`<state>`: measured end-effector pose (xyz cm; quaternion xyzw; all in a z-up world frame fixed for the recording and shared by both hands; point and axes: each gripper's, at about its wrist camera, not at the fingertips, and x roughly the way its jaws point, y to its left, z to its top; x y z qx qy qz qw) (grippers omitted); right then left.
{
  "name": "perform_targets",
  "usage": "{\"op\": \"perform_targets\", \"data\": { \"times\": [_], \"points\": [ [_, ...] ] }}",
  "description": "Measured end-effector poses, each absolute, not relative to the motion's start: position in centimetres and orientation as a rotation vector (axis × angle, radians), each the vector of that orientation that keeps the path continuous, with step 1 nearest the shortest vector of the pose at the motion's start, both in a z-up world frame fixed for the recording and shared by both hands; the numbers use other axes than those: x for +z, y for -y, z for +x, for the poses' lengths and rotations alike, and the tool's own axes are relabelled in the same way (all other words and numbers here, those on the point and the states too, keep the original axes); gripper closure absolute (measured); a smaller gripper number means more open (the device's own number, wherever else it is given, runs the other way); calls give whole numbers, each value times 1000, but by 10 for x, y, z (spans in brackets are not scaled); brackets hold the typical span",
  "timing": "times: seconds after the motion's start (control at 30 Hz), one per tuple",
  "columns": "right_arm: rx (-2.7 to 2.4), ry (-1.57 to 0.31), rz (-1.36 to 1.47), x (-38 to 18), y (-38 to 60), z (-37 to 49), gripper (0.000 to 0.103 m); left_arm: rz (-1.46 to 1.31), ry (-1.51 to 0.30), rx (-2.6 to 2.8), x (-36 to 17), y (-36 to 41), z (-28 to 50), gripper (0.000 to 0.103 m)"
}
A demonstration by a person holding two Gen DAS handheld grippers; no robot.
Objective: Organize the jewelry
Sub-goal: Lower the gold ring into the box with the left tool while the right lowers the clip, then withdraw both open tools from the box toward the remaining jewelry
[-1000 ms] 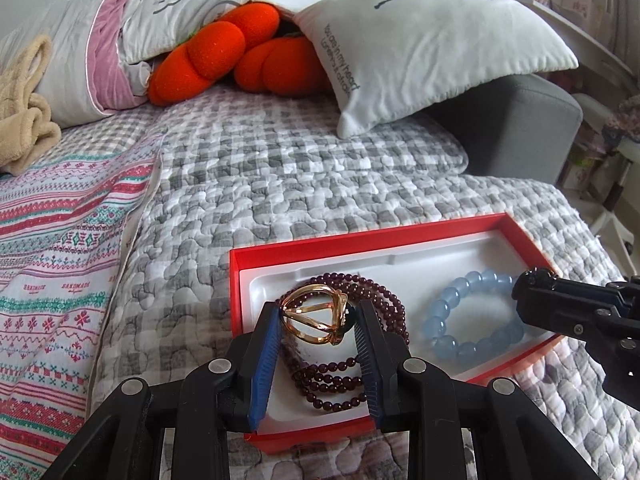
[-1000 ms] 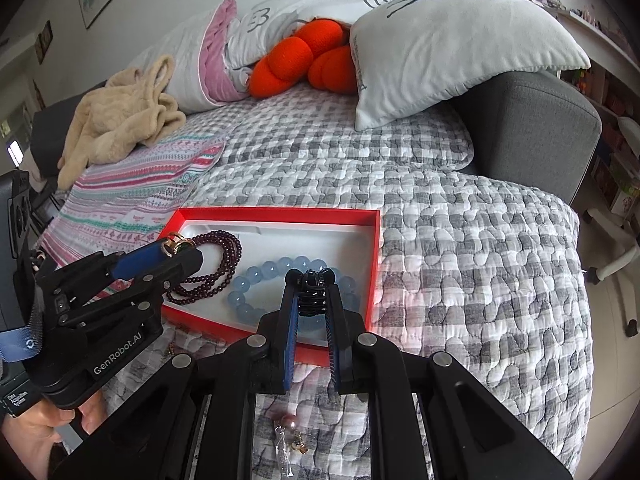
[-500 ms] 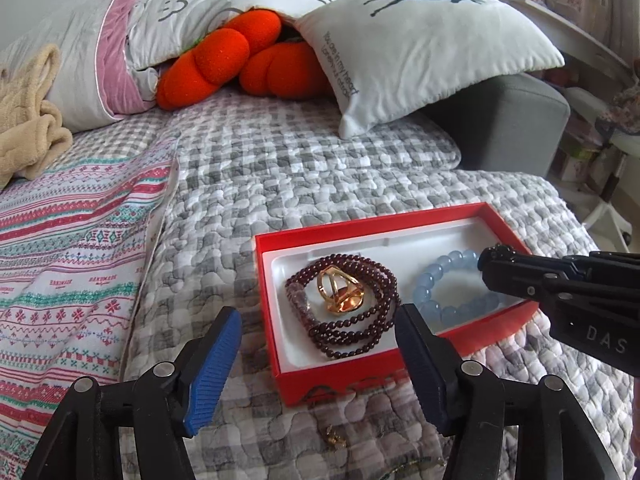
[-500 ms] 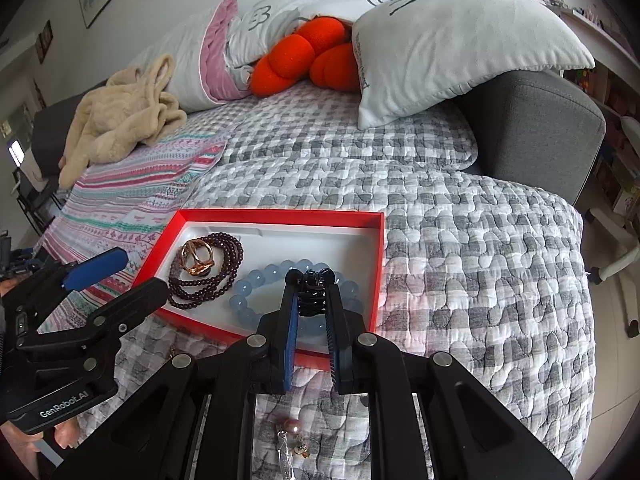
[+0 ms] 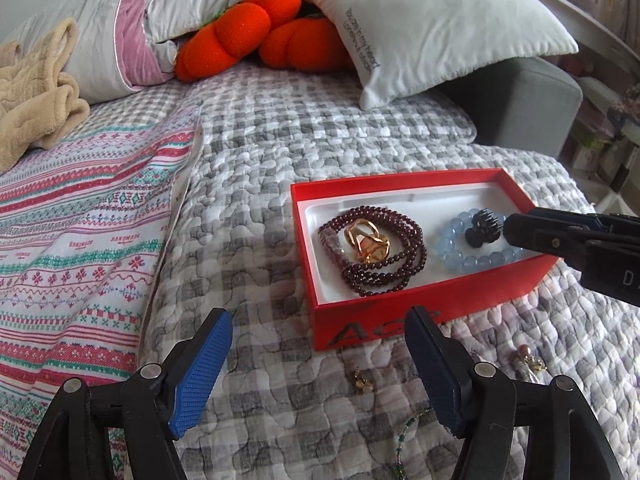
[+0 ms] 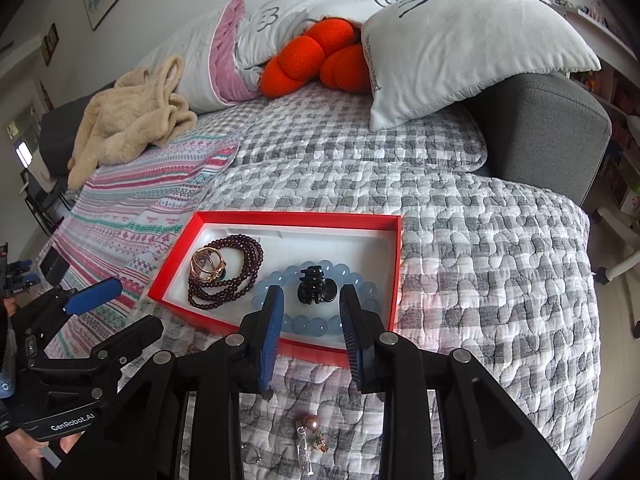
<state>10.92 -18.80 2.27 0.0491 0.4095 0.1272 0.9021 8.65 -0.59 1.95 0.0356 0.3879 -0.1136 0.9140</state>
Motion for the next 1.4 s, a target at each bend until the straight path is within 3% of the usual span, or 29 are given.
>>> {"op": "perform_targets", "data": {
  "times": [0.1, 0.17, 0.23, 0.43, 1.1, 1.13, 1.2, 1.27, 1.4],
  "points": [
    [256, -837, 98, 30, 193, 98, 69, 56, -809, -226, 22, 4, 81, 24],
    [249, -836, 92, 33, 196, 90, 61, 51, -810, -222, 23, 4, 76, 22],
    [245, -834, 94, 36, 200, 80, 47, 56, -808, -213, 24, 5, 70, 21],
    [196, -863, 101, 33, 209, 54, 36, 72, -822, -191, 20, -1, 50, 18],
    [138, -992, 25, -25, 227, 2, 36, 192, -835, -434, -19, -14, -14, 16],
    [146, -991, 19, -27, 228, -1, 36, 197, -836, -442, -22, -13, -15, 18],
    [155, -981, -2, -29, 229, -5, 36, 199, -839, -447, -26, -11, -13, 30],
    [157, -970, -31, -31, 226, -7, 35, 196, -860, -455, -30, -9, -10, 53],
    [159, -966, -79, -33, 221, -11, 28, 229, -856, -485, -32, -3, -8, 64]
  ]
}}
